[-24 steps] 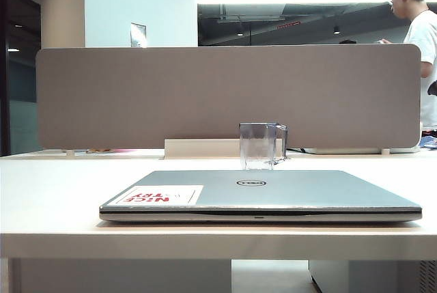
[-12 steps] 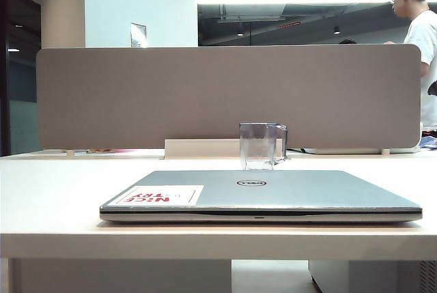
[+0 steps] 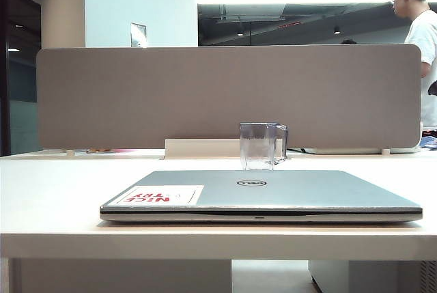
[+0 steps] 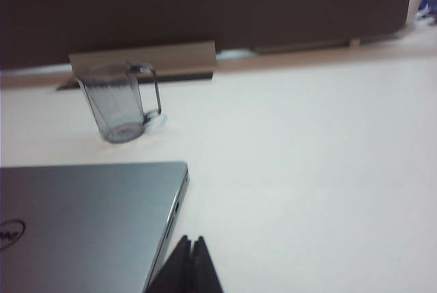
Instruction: Pick up the water cup and place it on the side of the laptop away from you.
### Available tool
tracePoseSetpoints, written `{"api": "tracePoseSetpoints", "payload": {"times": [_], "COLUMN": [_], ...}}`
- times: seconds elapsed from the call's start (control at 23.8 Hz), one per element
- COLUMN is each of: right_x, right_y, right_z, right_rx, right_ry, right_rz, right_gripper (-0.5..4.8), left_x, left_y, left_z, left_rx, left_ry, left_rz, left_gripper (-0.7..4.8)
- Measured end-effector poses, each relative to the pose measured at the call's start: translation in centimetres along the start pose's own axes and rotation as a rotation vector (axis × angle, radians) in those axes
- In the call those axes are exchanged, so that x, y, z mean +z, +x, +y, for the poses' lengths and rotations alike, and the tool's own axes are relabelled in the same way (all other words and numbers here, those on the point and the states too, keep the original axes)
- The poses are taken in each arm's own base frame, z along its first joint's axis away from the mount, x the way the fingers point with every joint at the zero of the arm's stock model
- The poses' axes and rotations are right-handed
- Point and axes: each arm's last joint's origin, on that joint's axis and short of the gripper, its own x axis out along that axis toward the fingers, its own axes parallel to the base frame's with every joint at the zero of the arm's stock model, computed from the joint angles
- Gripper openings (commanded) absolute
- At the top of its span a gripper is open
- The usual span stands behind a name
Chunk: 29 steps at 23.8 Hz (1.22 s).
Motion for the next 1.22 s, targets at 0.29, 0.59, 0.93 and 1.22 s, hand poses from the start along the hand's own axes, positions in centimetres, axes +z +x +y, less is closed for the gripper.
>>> {"api": "tracePoseSetpoints", "payload": {"times": [0.29,0.59,0.93,1.22], "right_x": [0.06,-0.36,-0.45,-0.73], "right_y": [-0.97,-0.95,-0.96,-0.97], "right_z": [-0.25,-0.29,-0.31,-0.33], "right_rx": [-0.029,-0.033,-0.04,-0.041], "right_ry": [-0.005,-0.002,-0.034,-0.033], "right_rz": [-0.032,0.012,0.021,0.05], "right_gripper": [-0.02,-0.02,-0.01,-0.01], "left_x": [0.0,-0.01,-0.04,-0.05], "left_y": [0.0,0.0,0.0,0.0], "left_z": [0.0,0.0,0.0,0.0], "left_rx": [0.0,0.0,0.0,0.0], "left_ry": [0.0,0.0,0.0,0.0], "left_rz": [0.0,0.001,0.004,0.005], "left_gripper": [-0.06,-0.06,-0.06,-0.06]}}
